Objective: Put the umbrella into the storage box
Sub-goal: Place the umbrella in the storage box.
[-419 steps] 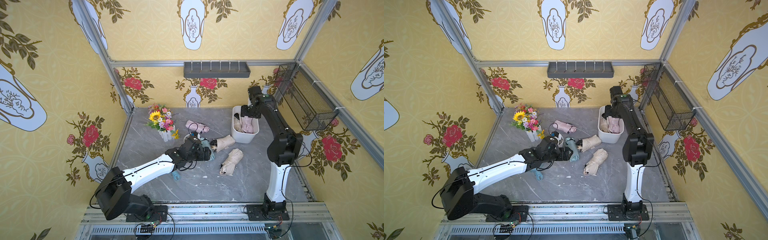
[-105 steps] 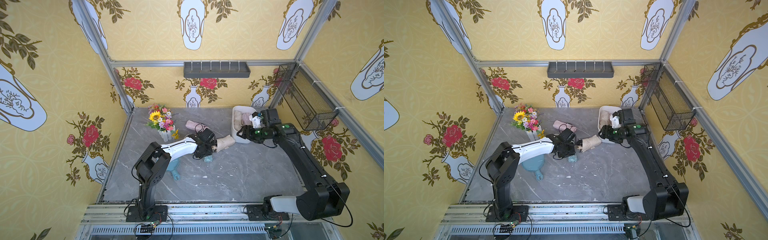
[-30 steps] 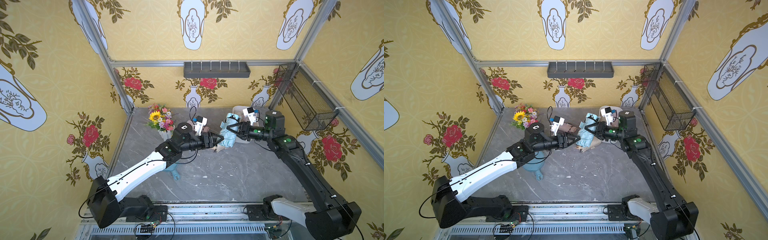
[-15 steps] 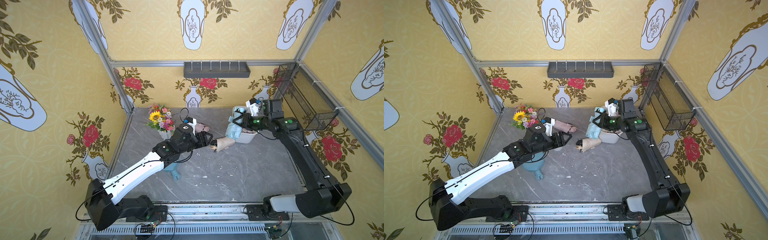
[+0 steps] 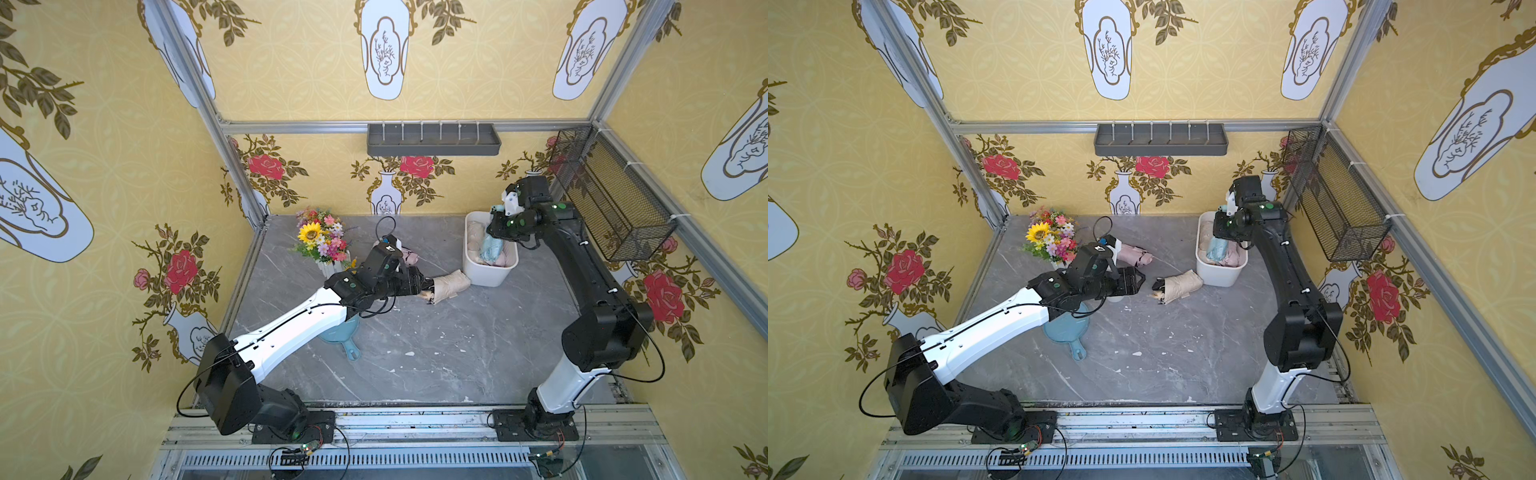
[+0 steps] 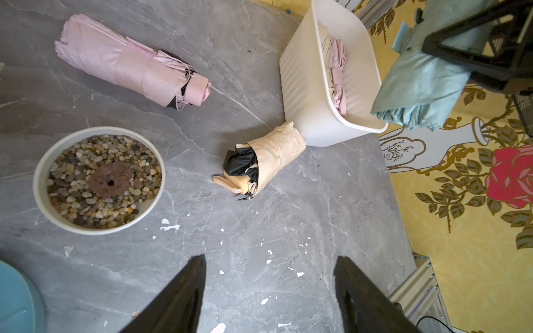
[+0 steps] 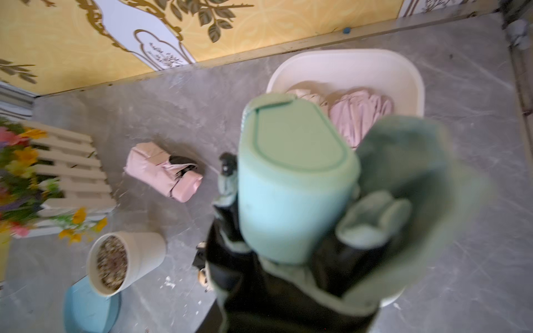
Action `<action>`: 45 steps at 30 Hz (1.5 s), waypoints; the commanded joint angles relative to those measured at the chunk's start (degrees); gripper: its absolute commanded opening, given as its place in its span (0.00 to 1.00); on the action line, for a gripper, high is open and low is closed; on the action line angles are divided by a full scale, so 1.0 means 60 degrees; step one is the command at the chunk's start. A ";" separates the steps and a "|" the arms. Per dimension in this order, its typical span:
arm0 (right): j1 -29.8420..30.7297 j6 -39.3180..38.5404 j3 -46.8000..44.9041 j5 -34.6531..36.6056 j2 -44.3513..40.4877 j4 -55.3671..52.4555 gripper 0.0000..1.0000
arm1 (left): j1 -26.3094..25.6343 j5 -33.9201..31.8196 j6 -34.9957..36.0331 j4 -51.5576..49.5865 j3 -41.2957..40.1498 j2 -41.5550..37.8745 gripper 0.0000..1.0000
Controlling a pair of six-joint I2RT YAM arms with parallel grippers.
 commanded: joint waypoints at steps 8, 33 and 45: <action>-0.0058 -0.0341 0.0192 0.1802 0.1565 0.0414 0.25 | 0.0013 0.0551 0.0548 -0.0037 0.0331 0.0935 0.76; -0.0407 -0.0546 0.1270 0.1172 0.2317 0.0851 0.69 | 0.0013 0.0886 0.0438 -0.0051 0.1344 0.2457 0.75; -0.0318 0.0230 -0.2178 -0.0675 -0.1920 0.0967 0.72 | -0.0129 0.1389 0.3049 0.0771 0.0487 0.2056 0.75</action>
